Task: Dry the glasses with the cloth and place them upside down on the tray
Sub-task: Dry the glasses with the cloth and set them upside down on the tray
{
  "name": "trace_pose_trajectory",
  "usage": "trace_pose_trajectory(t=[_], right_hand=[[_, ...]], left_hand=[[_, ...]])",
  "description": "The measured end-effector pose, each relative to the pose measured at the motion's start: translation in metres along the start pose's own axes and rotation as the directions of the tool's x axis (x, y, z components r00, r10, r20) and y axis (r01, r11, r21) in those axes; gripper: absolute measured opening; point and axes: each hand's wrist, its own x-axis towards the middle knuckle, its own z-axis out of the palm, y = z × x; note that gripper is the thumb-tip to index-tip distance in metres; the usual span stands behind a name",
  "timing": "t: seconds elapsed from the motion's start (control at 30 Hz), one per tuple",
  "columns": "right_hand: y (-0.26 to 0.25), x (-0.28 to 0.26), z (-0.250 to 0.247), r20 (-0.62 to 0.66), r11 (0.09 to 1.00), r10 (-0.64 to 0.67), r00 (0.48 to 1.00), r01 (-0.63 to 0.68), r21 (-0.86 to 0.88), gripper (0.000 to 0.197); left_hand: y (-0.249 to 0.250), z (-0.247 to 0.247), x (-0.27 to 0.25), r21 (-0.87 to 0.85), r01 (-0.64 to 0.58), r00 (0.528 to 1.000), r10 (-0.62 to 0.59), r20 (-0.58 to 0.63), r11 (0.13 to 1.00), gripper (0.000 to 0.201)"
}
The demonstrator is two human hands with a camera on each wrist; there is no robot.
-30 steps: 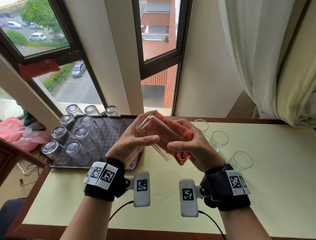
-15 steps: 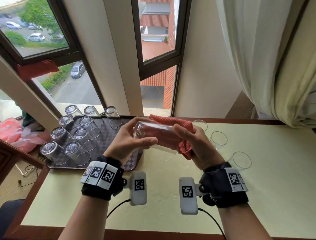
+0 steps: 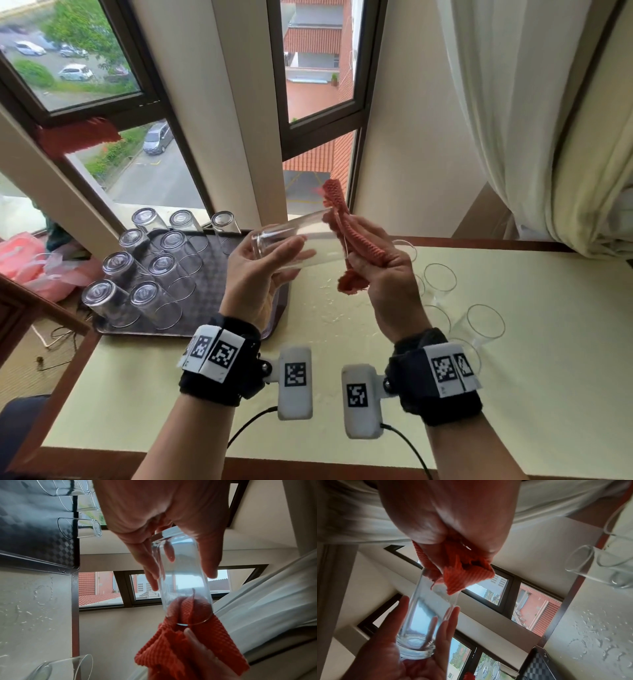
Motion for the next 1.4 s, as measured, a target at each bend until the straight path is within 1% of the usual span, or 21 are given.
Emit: trace_pose_trajectory(t=[0.07, 0.13, 0.23, 0.27, 0.37, 0.5, 0.6, 0.67, 0.7, 0.77, 0.83, 0.87, 0.93, 1.0, 1.07, 1.1, 1.17, 1.23, 1.27, 1.3, 1.4], right_hand=[[0.0, 0.001, 0.003, 0.056, 0.997, -0.052, 0.997, 0.055, -0.054, 0.04], [0.0, 0.001, 0.005, 0.079, 0.993, -0.074, 0.994, 0.081, -0.081, 0.042], [-0.004, -0.001, 0.003, 0.077, 0.994, -0.013, 0.997, 0.021, -0.107, 0.049], [-0.003, -0.001, 0.001, 0.074, 0.99, 0.015, 0.997, -0.005, -0.138, 0.047], [-0.004, -0.003, 0.002, 0.089, 0.972, 0.061, 0.994, -0.039, -0.232, 0.03], [-0.009, -0.008, 0.003, 0.242, 0.982, 0.121, 0.963, -0.081, -0.169, 0.034], [-0.008, -0.009, -0.005, 0.316, 0.977, 0.141, 0.938, -0.08, -0.197, 0.027], [-0.005, -0.008, -0.012, 0.262, 0.991, 0.123, 0.957, -0.102, -0.091, 0.024], [-0.005, -0.009, -0.012, 0.201, 0.993, 0.12, 0.972, -0.121, -0.009, 0.021], [-0.003, -0.008, -0.011, 0.053, 0.992, 0.079, 0.995, -0.084, 0.098, 0.006], [-0.002, -0.008, -0.004, -0.079, 0.999, -0.002, 0.997, 0.006, 0.053, 0.014], [0.0, -0.007, 0.0, -0.121, 0.999, -0.047, 0.992, 0.049, 0.013, 0.019], [0.002, -0.008, 0.005, -0.128, 0.997, -0.079, 0.989, 0.075, -0.035, 0.022], [0.007, -0.011, 0.004, -0.052, 0.996, -0.06, 0.997, 0.057, -0.062, 0.023], [0.008, -0.011, -0.003, 0.112, 0.996, -0.01, 0.994, 0.02, -0.092, 0.022], [0.007, -0.011, -0.006, 0.203, 0.995, 0.018, 0.979, 0.003, -0.104, 0.03], [0.003, -0.01, -0.008, 0.373, 0.994, 0.032, 0.927, 0.01, -0.109, 0.051], [-0.001, -0.007, -0.006, 0.469, 0.988, 0.039, 0.882, 0.037, -0.152, 0.06], [-0.003, -0.006, -0.005, 0.49, 0.986, 0.053, 0.87, 0.031, -0.161, 0.062], [-0.005, -0.005, -0.004, 0.51, 0.989, 0.064, 0.858, 0.015, -0.149, 0.063], [-0.005, -0.004, -0.006, 0.571, 0.993, 0.082, 0.817, -0.019, -0.115, 0.063]], left_hand=[[0.0, 0.001, -0.001, -0.031, -0.017, 0.999, 0.016, -0.041, 0.999, 0.101], [0.0, 0.002, -0.003, -0.06, -0.033, 0.998, 0.029, -0.06, 0.998, 0.1], [0.001, -0.001, -0.004, -0.056, -0.037, 0.998, 0.033, -0.06, 0.998, 0.099], [0.001, -0.002, -0.004, -0.041, -0.036, 0.998, 0.034, -0.054, 0.999, 0.099], [0.002, -0.003, -0.005, 0.026, -0.019, 0.999, 0.02, -0.025, 0.999, 0.098], [-0.003, -0.004, -0.007, 0.111, 0.019, 1.0, -0.021, 0.014, 0.994, 0.098], [-0.006, -0.009, -0.008, 0.125, 0.055, 0.998, -0.056, 0.001, 0.991, 0.098], [-0.007, -0.01, -0.01, 0.107, 0.065, 0.998, -0.065, -0.003, 0.992, 0.098], [-0.007, -0.011, -0.011, 0.089, 0.065, 0.998, -0.064, -0.011, 0.994, 0.098], [-0.008, -0.01, -0.012, 0.066, 0.06, 0.998, -0.059, -0.023, 0.996, 0.097], [-0.009, -0.007, -0.013, 0.072, 0.069, 0.998, -0.068, -0.011, 0.995, 0.098], [-0.01, -0.005, -0.014, 0.078, 0.074, 0.997, -0.074, -0.006, 0.994, 0.098], [-0.012, -0.002, -0.015, 0.08, 0.084, 0.996, -0.083, -0.016, 0.993, 0.097], [-0.012, -0.004, -0.014, 0.06, 0.106, 0.994, -0.104, -0.032, 0.993, 0.087], [-0.01, -0.009, -0.012, 0.015, 0.13, 0.991, -0.129, -0.033, 0.991, 0.067], [-0.008, -0.011, -0.011, 0.004, 0.141, 0.989, -0.141, -0.032, 0.99, 0.059], [-0.005, -0.013, -0.01, 0.019, 0.158, 0.987, -0.158, -0.027, 0.987, 0.045], [-0.004, -0.013, -0.01, 0.051, 0.171, 0.985, -0.171, -0.01, 0.984, 0.037], [-0.003, -0.013, -0.009, 0.064, 0.177, 0.984, -0.178, 0.002, 0.982, 0.037], [-0.001, -0.014, -0.008, 0.077, 0.182, 0.983, -0.184, 0.015, 0.98, 0.043], [0.004, -0.018, -0.003, 0.116, 0.2, 0.977, -0.207, 0.049, 0.973, 0.076]])
